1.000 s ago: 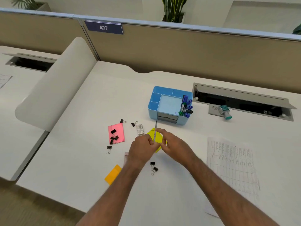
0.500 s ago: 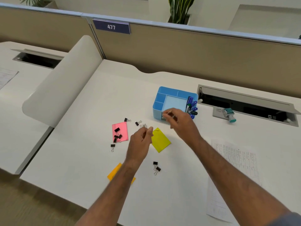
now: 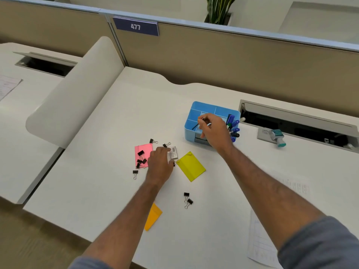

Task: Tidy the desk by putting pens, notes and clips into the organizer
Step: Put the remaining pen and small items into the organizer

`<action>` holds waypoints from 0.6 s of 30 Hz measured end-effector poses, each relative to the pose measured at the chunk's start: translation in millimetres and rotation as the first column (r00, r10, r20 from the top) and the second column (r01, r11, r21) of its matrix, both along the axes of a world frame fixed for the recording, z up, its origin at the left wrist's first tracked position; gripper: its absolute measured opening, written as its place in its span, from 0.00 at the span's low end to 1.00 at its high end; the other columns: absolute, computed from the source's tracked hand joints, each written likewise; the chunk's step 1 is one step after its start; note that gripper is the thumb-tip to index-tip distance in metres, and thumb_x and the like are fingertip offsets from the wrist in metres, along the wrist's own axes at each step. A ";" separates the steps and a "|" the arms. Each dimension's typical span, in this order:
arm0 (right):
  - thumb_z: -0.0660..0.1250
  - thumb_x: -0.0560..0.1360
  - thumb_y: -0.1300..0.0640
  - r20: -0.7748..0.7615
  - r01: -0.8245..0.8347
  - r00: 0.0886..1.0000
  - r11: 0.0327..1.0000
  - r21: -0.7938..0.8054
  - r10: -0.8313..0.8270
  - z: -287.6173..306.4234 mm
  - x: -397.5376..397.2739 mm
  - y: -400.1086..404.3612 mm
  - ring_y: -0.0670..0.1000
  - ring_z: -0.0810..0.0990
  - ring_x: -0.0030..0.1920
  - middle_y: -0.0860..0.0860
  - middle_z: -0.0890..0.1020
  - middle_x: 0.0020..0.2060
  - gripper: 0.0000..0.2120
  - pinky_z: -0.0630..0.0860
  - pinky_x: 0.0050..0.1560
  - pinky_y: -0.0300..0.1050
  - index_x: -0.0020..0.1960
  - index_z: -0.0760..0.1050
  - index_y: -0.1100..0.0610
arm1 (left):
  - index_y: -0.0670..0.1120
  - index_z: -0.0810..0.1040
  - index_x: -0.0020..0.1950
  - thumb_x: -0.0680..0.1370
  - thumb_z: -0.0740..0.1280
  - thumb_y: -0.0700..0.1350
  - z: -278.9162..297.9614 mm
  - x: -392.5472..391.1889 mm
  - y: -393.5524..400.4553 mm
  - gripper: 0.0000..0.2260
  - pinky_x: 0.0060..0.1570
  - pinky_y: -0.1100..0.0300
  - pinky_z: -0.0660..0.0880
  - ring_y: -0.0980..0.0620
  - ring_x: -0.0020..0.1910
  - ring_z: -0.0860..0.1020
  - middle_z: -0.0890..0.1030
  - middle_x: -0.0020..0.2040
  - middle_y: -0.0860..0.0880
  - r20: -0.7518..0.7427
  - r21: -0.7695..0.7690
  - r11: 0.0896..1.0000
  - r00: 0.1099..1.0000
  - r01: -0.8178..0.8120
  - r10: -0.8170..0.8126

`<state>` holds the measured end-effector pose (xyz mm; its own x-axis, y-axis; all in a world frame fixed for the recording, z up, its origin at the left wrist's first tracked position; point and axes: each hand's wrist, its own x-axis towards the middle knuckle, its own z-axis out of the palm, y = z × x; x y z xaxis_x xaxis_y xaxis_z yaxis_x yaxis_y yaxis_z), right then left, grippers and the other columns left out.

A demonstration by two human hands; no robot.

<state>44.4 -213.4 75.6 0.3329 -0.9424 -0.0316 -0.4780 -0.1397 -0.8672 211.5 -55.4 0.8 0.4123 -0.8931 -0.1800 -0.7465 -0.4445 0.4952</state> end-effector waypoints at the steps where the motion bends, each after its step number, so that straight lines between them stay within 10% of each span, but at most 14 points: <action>1: 0.66 0.84 0.53 0.007 0.002 1.000 1.000 0.012 -0.002 -2.8 0.3 0.3 0.47 0.83 0.34 0.54 0.84 0.49 0.08 0.85 0.39 0.45 0.59 0.81 0.55 | 0.45 0.73 0.72 0.80 0.68 0.43 0.7 1.1 -3.6 0.20 0.66 0.48 0.67 0.41 0.67 0.69 0.74 0.69 0.45 0.038 0.021 0.999 0.999 0.035 -0.036; 18: 0.65 0.84 0.56 0.135 0.055 0.988 0.989 0.135 -0.073 -13.7 -18.5 36.7 0.52 0.83 0.33 0.53 0.83 0.41 0.04 0.82 0.36 0.43 0.55 0.79 0.55 | 0.48 0.71 0.72 0.80 0.68 0.55 1.1 4.5 -26.2 0.23 0.61 0.48 0.67 0.42 0.66 0.71 0.77 0.67 0.48 0.209 0.128 0.981 0.963 0.146 -0.170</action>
